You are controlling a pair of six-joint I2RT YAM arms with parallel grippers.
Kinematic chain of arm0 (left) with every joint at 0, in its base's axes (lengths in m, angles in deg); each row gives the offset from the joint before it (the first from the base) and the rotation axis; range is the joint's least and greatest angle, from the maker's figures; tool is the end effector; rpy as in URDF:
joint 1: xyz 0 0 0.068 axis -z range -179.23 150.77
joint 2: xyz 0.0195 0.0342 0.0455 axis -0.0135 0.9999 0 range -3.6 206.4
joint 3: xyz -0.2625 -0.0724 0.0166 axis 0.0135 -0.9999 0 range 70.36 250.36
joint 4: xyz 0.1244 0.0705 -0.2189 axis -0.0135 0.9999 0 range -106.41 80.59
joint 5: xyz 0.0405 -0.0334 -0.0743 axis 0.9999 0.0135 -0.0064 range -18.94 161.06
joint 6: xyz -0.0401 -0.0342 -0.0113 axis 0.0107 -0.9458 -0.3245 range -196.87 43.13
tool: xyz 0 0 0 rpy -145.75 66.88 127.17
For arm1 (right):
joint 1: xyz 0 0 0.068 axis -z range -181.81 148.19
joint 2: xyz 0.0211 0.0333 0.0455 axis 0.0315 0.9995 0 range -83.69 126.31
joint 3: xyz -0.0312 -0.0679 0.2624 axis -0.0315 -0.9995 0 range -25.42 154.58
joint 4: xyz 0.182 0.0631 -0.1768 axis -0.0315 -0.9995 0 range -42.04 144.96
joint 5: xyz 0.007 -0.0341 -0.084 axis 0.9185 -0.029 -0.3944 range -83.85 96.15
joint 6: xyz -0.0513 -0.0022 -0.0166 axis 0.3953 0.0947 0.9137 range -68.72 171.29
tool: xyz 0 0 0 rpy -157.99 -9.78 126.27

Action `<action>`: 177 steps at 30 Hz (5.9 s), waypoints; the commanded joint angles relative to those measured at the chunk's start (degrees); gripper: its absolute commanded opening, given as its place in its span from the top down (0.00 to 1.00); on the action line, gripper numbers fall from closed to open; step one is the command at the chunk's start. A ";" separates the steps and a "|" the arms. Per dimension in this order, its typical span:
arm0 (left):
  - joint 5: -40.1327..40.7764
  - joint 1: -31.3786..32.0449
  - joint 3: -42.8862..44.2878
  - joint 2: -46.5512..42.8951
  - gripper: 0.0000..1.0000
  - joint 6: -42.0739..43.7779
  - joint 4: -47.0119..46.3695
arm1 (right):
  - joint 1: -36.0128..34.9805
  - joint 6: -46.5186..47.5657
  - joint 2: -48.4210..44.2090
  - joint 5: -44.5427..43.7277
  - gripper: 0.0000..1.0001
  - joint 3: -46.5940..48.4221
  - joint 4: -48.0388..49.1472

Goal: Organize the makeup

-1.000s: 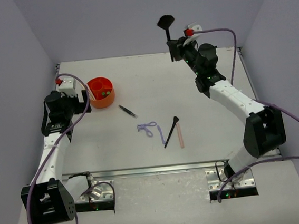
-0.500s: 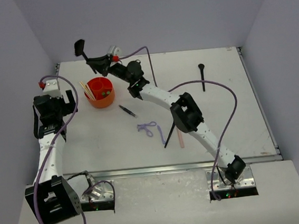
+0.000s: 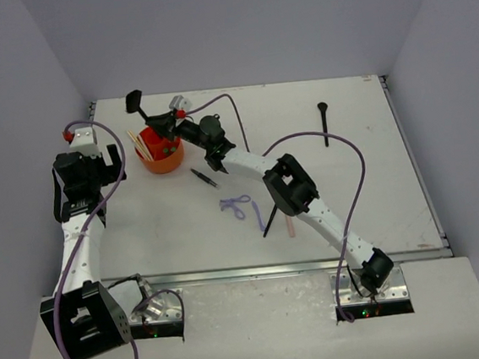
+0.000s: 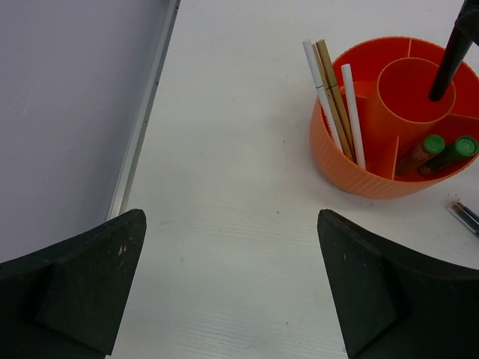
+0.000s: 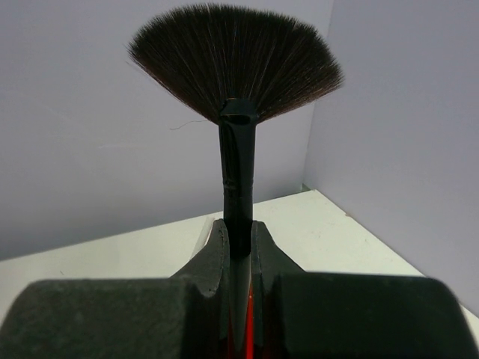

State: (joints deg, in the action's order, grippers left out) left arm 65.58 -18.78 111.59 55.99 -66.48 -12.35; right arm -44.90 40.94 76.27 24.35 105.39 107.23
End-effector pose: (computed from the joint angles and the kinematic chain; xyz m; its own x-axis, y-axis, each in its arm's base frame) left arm 0.2264 0.0768 0.2792 -0.3986 0.0490 -0.9158 -0.1811 0.9747 0.1310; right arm 0.4381 0.4252 0.1795 0.1279 0.3533 -0.9267 -0.8963 0.4412 0.0445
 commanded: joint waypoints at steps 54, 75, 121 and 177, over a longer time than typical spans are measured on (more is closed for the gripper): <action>-7.08 -0.31 0.82 -1.30 0.04 0.10 -0.93 | 39.75 -0.90 -22.87 -30.77 0.08 -15.46 -86.55; -7.08 -0.31 1.91 -2.02 0.04 0.63 0.11 | 42.53 1.80 -24.83 -21.23 1.00 -21.81 -85.75; -37.53 -0.31 11.37 -18.17 0.06 -5.17 16.61 | -14.81 -12.43 -57.68 -4.72 1.00 -58.00 -8.82; -33.17 6.80 11.76 18.50 1.00 -8.47 -49.31 | 1.61 -10.23 -82.95 -32.79 0.12 -85.63 -47.52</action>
State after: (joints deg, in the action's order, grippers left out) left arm 31.63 -15.98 123.23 73.27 -79.68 -47.84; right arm -43.54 31.53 -7.39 -6.08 19.73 59.73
